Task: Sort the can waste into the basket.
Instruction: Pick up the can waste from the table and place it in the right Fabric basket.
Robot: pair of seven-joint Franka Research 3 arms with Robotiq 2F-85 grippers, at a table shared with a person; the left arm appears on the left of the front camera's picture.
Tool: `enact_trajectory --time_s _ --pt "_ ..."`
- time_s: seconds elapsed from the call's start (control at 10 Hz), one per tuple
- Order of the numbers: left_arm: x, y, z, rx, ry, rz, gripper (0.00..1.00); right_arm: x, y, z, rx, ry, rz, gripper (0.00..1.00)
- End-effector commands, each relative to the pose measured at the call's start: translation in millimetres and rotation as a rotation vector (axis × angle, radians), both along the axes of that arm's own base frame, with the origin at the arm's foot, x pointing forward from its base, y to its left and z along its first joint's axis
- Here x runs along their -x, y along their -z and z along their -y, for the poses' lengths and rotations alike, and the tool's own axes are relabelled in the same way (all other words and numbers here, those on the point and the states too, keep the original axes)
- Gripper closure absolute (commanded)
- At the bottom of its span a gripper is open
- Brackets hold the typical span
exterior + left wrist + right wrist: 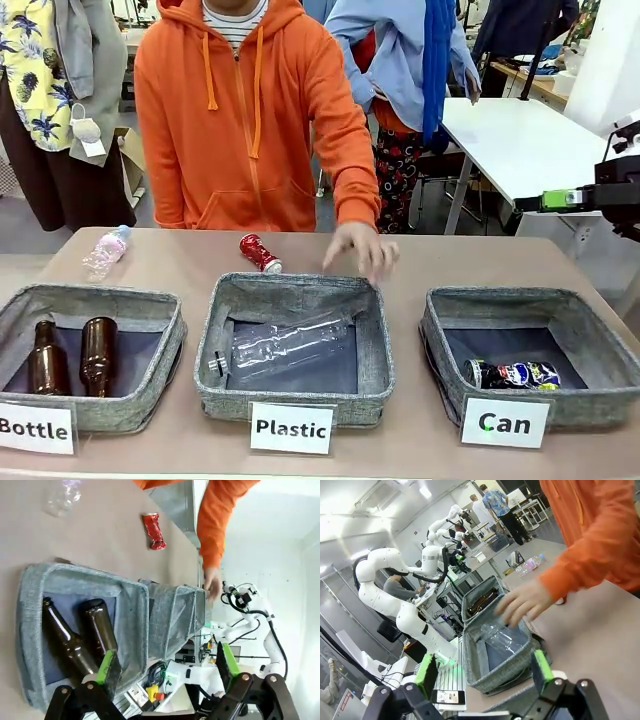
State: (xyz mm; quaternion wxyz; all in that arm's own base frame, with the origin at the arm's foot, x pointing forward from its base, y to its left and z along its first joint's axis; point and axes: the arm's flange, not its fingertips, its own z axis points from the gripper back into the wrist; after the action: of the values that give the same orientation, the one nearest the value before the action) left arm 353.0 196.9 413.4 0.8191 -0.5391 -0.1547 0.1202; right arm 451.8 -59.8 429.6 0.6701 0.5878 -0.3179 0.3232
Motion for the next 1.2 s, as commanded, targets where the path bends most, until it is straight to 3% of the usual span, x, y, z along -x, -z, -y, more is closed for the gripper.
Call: enact_trajectory --time_s 0.0,0.1,0.2,0.4,0.7,0.8,1.1 --pt "-4 -25 30 -0.051 -0.037 0.000 0.00 2 -2 0 0.010 0.005 0.004 0.00" --pt "-13 -34 69 -0.124 -0.078 -0.049 0.00 2 -2 0 0.010 0.005 0.004 0.00" --pt "-19 -43 104 -0.214 -0.079 -0.047 0.00 2 -2 0 0.010 0.005 0.004 0.00" --pt "-29 -73 176 -0.417 -0.085 0.009 0.00 2 -2 0 0.010 0.005 0.004 0.00" --pt "-59 -81 280 -0.775 -0.068 0.100 0.00 2 -2 0 0.010 0.005 0.004 0.00" --pt "-70 -79 314 -0.847 0.027 0.146 0.00 2 -2 0 0.010 0.005 0.004 0.00" --pt "-86 -70 356 -0.842 0.130 0.125 0.00 2 -2 0 0.010 0.005 0.004 0.00"
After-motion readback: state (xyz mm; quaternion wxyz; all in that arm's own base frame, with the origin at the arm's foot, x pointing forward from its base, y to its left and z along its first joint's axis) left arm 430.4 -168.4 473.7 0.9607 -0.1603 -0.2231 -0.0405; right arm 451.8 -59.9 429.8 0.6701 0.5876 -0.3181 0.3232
